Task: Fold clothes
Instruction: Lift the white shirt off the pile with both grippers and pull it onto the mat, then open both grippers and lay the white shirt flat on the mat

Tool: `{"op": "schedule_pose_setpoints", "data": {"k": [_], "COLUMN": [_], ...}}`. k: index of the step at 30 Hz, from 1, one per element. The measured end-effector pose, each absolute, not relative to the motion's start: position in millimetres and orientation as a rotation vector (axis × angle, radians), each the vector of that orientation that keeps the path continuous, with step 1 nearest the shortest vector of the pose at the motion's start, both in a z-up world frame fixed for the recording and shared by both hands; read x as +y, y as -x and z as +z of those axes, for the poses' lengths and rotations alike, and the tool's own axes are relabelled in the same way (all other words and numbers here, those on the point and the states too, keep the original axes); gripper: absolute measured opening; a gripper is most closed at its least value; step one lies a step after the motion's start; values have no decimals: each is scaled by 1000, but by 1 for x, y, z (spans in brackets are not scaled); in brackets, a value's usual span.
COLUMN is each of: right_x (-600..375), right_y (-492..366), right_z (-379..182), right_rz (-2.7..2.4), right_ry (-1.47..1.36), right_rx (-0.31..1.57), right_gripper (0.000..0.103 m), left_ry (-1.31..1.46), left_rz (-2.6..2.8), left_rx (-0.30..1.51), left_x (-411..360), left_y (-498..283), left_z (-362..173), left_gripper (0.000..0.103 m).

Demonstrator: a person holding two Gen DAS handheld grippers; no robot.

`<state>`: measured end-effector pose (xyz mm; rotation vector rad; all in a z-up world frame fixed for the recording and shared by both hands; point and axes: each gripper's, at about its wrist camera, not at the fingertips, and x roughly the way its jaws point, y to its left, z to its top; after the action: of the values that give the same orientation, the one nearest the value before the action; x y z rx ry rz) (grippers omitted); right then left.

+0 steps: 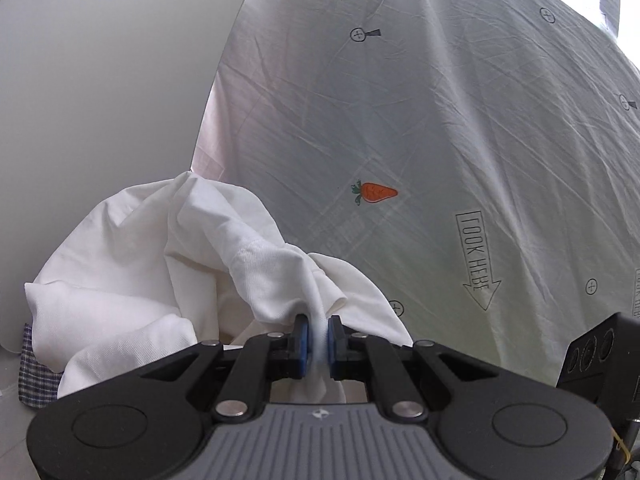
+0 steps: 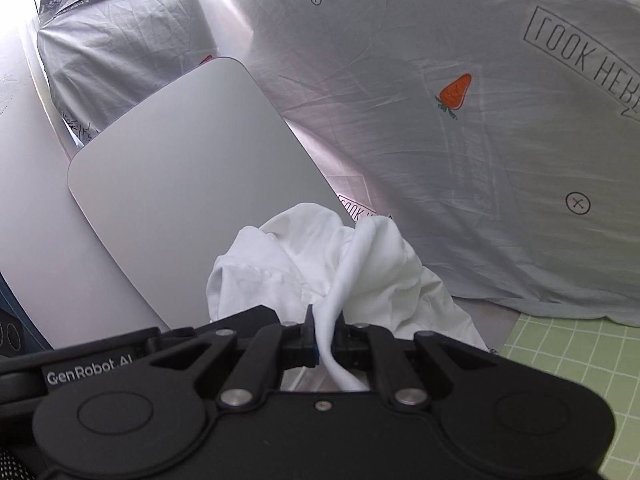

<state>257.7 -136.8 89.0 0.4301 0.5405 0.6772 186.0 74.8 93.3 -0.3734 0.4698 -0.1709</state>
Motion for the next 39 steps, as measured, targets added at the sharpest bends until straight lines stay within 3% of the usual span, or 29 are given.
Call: {"op": "schedule_pose_setpoints", "data": {"k": [9, 26, 31, 35, 37, 38, 39], "right_x": [-213, -387, -449, -473, -482, -485, -489], "right_y": [-191, -56, -21, 3, 19, 29, 38], "right_z": [102, 72, 53, 26, 11, 7, 2], "right_rz": [536, 345, 252, 135, 80, 66, 51], "right_ry": [-445, -508, -481, -411, -398, -416, -434], "right_rx": [508, 559, 589, 667, 693, 691, 688], "right_gripper": [5, 5, 6, 16, 23, 32, 44], "left_ry": [409, 424, 340, 325, 316, 293, 269], "left_rz": [-318, -451, -485, -478, -476, -460, -442], "left_rx": [538, 746, 831, 1048, 1049, 1028, 1006], "left_x": [14, -152, -216, -243, -239, -236, -233], "left_y": [-146, -39, -15, -11, -2, 2, 6], "left_z": [98, 89, 77, 37, 32, 35, 38], "left_gripper": [10, 10, 15, 20, 23, 25, 34]}}
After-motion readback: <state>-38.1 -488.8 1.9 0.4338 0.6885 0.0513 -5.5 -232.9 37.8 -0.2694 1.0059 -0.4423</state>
